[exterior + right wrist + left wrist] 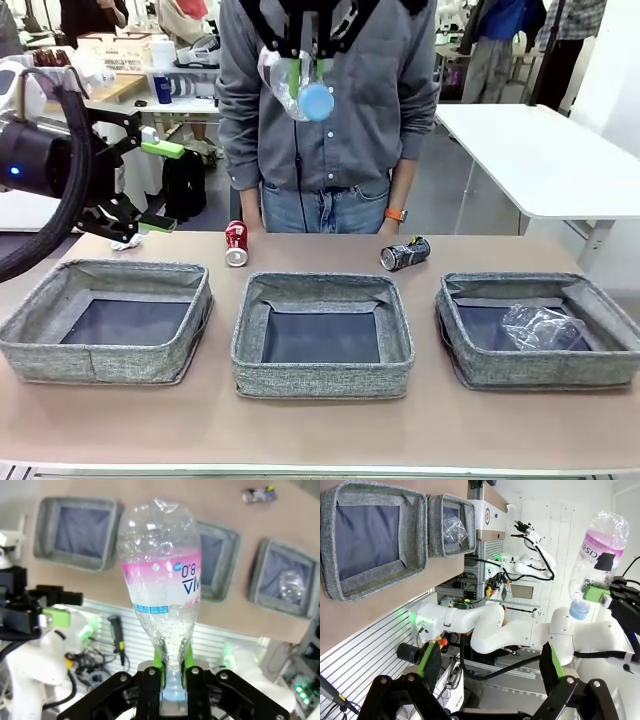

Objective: Sort the waste into the appropriate baskets.
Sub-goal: Pick up the waste item pointed out by the person.

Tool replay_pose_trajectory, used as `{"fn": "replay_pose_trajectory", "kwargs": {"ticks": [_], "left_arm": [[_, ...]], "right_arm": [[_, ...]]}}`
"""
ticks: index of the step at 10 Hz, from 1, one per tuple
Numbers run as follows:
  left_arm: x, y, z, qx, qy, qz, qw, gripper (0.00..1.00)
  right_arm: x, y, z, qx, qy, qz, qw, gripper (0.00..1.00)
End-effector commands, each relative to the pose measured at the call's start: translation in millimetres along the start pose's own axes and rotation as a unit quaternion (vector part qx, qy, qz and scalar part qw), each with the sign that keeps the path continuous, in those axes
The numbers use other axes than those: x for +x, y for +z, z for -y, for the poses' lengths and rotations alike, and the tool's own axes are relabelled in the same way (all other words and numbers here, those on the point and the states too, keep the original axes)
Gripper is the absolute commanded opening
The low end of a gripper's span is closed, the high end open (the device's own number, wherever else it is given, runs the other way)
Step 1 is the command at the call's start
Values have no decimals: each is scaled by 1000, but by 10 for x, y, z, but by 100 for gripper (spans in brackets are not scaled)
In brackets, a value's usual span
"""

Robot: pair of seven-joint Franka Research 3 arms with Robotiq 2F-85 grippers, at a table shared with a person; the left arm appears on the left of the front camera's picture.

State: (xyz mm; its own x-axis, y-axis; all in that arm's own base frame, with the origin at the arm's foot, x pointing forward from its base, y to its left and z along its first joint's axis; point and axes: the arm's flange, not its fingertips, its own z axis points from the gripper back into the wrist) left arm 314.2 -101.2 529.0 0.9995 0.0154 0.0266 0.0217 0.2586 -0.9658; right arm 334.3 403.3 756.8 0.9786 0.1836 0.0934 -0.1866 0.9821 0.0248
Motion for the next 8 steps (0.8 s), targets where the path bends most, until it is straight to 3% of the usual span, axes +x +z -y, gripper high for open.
{"fn": "replay_pose_trajectory", "kwargs": {"ticks": [1, 5, 6, 8], "left_arm": [[-13, -7, 39, -8, 5, 2, 1000, 100], [-13, -7, 39, -8, 5, 2, 1000, 100], [-13, -7, 39, -8, 5, 2, 1000, 100], [-13, -7, 39, -8, 5, 2, 1000, 100]], "right_arm": [[95, 191, -90, -14, -27, -2, 1000, 15], [97, 71, -60, -65, -32, -56, 996, 15], [98, 70, -33, -62, -48, -57, 995, 15], [33, -103, 74, -43, -15, -48, 998, 15]]}}
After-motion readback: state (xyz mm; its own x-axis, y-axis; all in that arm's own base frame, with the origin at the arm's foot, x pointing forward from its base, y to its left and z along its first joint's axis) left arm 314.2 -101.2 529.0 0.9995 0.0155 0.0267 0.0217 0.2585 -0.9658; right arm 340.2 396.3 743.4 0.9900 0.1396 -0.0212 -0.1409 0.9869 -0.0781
